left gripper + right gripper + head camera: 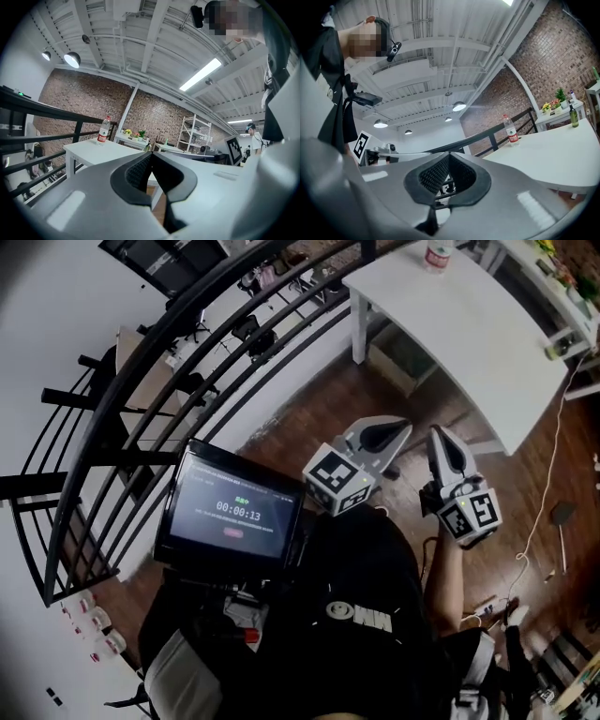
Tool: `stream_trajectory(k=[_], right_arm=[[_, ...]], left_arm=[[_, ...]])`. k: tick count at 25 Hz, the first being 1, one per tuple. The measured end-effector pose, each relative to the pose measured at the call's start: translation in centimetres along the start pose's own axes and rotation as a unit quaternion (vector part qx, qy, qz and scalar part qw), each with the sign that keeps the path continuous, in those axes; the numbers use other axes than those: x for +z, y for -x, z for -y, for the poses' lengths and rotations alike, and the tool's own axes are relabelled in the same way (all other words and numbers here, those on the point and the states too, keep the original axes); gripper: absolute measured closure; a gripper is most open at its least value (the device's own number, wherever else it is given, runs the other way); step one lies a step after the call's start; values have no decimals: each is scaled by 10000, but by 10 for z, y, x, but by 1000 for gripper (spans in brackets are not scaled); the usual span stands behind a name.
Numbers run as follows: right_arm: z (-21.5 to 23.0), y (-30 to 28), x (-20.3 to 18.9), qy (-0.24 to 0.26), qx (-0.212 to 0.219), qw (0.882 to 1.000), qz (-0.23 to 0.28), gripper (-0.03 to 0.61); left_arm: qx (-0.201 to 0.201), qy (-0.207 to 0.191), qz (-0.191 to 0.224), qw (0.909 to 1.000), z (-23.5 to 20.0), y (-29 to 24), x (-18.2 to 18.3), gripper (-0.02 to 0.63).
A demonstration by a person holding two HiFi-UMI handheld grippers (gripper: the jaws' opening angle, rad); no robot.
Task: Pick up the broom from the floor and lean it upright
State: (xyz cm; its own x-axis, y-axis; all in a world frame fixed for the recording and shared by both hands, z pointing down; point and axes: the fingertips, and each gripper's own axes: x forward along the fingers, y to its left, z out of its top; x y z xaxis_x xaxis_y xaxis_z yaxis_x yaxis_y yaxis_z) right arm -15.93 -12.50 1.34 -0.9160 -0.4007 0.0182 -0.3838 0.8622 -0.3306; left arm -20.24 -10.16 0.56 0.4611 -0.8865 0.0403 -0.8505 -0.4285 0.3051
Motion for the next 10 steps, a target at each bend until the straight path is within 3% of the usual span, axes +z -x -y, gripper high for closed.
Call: stream_trajectory(k=[10], right_arm=[[-20, -15, -15, -33, 113, 9999, -21, 577]], left_arm=[[24, 82, 1, 10000, -12, 18, -4, 600]])
